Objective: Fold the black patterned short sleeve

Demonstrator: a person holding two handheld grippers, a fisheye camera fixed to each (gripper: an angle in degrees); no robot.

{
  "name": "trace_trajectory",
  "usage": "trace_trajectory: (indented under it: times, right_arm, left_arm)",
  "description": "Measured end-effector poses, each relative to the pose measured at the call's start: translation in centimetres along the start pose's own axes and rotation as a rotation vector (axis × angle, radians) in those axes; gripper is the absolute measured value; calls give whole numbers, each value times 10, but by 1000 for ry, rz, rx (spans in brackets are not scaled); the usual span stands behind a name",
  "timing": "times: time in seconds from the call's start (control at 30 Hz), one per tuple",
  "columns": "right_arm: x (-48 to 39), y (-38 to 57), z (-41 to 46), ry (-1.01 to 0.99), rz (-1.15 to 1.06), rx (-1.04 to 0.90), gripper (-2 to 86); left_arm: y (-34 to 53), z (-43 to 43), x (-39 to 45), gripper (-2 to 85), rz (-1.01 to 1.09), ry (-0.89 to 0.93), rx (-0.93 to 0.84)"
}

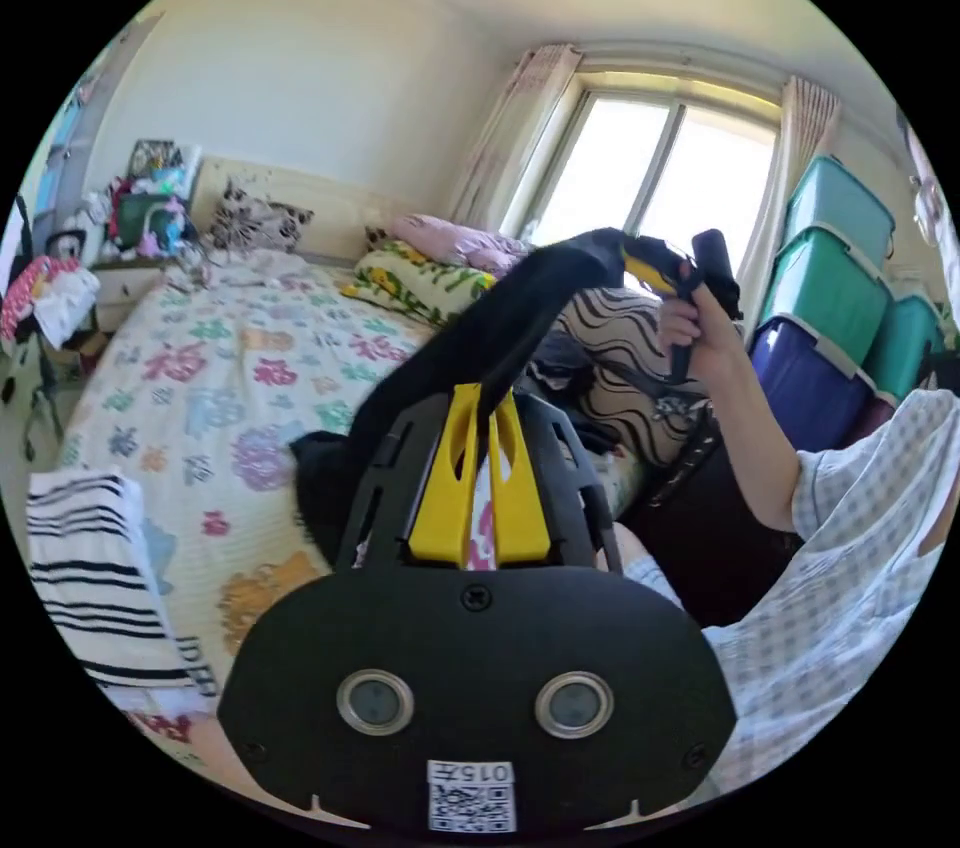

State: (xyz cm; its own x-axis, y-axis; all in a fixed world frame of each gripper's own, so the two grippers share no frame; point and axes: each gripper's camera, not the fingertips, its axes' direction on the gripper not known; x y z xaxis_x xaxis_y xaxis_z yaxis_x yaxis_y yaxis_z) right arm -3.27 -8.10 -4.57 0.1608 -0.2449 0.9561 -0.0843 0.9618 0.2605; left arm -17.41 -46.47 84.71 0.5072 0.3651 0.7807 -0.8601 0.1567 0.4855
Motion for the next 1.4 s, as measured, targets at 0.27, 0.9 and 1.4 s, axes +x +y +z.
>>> trace_trajectory:
  times: [0.27, 0.9, 1.4]
  right_arm:
    - [-19, 0, -90, 178, -36, -46, -3]
    - [-72, -81, -132, -183, -213, -230, -3]
    - [-68, -51, -118, -95, -228, -108, 5]
  left_arm:
    - [-76, -102, -30, -9, 182, -265, 184]
    - [-235, 19, -236, -9, -65, -560, -92]
    - [-241, 321, -25, -9, 660, 176, -224]
